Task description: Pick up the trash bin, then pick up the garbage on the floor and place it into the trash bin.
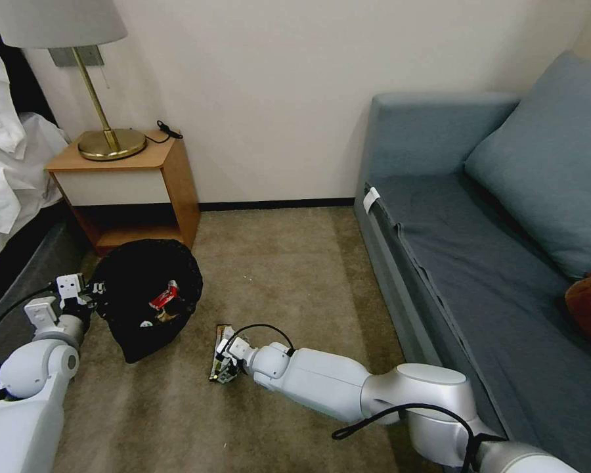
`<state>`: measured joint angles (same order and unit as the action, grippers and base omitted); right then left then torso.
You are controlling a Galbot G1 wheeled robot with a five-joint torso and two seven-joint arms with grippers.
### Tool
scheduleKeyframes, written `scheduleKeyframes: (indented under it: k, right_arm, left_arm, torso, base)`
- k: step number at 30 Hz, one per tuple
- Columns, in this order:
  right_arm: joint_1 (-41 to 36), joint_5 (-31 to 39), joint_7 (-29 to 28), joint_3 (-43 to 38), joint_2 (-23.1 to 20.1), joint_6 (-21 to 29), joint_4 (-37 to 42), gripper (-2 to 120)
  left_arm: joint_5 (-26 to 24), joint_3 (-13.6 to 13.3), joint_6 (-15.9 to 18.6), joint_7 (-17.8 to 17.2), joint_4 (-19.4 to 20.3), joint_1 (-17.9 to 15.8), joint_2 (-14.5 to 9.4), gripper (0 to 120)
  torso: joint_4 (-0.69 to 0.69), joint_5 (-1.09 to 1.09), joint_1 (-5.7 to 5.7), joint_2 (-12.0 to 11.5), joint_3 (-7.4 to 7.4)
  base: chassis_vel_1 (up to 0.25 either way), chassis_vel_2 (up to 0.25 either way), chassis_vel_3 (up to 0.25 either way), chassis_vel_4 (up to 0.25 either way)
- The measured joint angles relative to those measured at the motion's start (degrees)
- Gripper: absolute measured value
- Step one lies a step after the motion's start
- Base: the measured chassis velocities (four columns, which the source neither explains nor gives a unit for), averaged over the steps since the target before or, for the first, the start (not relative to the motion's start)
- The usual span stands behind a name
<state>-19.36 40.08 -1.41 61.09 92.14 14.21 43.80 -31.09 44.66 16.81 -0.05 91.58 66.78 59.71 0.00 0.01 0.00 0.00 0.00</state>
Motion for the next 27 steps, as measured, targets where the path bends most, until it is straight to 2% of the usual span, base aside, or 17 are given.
scheduleKeyframes:
  k: [27]
  right_arm:
    - [-0.2, -2.5, 1.3, 0.3, 0.0, -1.9, -1.4, 100]
  left_arm:
    - [0.3, 0.0, 0.0, 0.1, -0.5, -0.3, -0.3, 4]
  torso:
    - [0.00, 0.00, 0.00, 0.0, 0.00]
  base:
    - [0.000, 0.000, 0.000, 0.000]
